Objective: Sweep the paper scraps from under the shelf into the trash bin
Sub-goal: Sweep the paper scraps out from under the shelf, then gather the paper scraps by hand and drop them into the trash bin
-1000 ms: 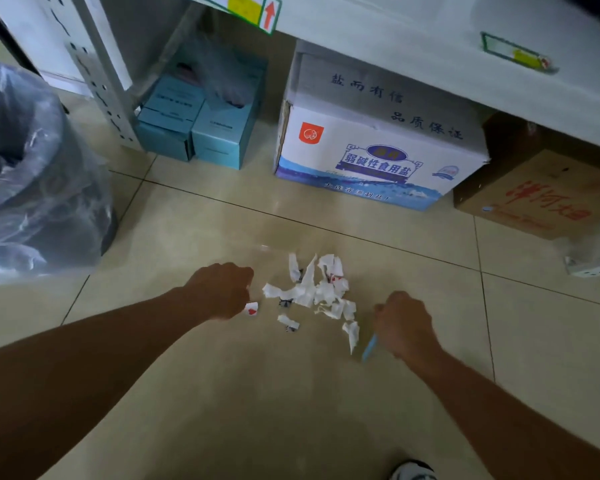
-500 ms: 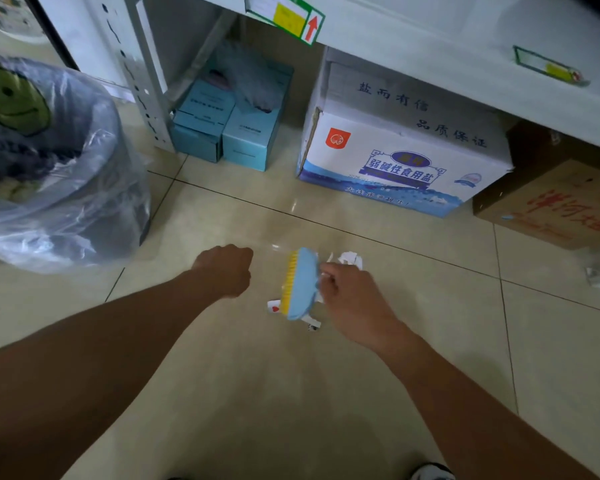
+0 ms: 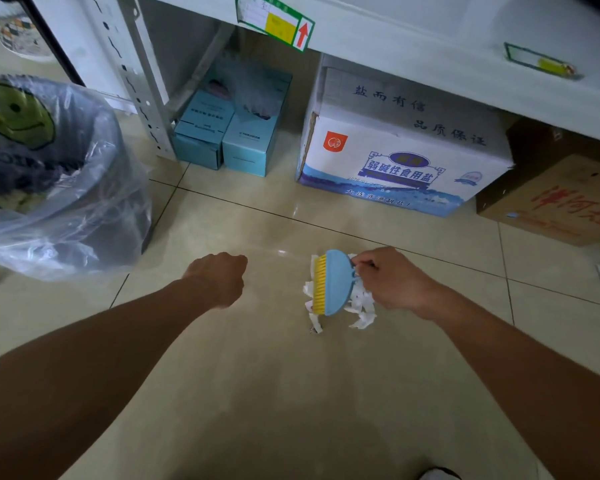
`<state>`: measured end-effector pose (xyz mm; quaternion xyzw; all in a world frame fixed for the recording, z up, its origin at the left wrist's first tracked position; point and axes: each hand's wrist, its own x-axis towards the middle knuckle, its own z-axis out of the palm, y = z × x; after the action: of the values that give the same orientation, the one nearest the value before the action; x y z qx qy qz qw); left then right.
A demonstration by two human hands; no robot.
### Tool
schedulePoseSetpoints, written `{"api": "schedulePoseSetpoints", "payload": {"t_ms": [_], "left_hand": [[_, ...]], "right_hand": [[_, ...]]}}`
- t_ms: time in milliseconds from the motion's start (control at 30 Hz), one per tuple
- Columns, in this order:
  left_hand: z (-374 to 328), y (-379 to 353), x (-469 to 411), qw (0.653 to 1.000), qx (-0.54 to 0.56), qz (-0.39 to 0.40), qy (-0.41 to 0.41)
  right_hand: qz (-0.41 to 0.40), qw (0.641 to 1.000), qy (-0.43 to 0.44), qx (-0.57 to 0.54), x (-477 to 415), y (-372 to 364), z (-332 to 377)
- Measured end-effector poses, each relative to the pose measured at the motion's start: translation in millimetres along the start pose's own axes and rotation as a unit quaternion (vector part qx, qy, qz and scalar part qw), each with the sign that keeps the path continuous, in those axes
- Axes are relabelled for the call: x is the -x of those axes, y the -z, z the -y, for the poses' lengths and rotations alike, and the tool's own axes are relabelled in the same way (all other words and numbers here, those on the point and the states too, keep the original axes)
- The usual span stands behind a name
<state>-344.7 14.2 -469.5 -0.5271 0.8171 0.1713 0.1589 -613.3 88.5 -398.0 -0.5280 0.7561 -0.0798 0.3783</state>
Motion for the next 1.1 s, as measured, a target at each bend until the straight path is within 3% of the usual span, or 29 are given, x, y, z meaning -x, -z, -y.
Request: {"api": "schedulePoseSetpoints", "payload": {"t_ms": [167, 267, 367, 467, 533, 600, 767, 1000, 1100], "left_hand": [[-9, -2, -1, 1.0, 0.0, 0.013, -0.014], [-14, -7, -2, 0.999, 0.008, 0.027, -0.027], [-18, -15, -8, 0.998, 0.019, 0.035, -0.054], [-28, -19, -17, 0.995, 0.037, 0.03, -0.093], [-37, -22, -22, 0.992, 0.038, 0.02, -0.123], [-46, -25, -27, 0.988, 0.025, 0.01, -0.152], [-66, -35, -31, 0.982, -0.014, 0.008, -0.186], [-82, -45, -34, 0.983, -0.001, 0.007, -0.182], [-88, -47, -40, 0.986, -0.01, 0.012, -0.167]], "right_hand": [[0.008, 0.988, -0.04, -0.151, 2, 41, -17], [-0.005, 0.983, -0.036, -0.183, 7, 62, -40], [-0.051, 0.992, 0.017, -0.114, 14, 68, -71], [-0.151, 0.976, 0.075, 0.141, 25, 54, -116], [-0.192, 0.933, 0.015, 0.306, 37, 33, -145], [-0.193, 0.904, -0.052, 0.377, 50, 9, -166], [-0.164, 0.9, -0.131, 0.382, 59, -30, -185], [-0.11, 0.912, -0.132, 0.372, 47, -53, -190], [-0.119, 0.932, -0.132, 0.315, 45, -49, -178]]}}
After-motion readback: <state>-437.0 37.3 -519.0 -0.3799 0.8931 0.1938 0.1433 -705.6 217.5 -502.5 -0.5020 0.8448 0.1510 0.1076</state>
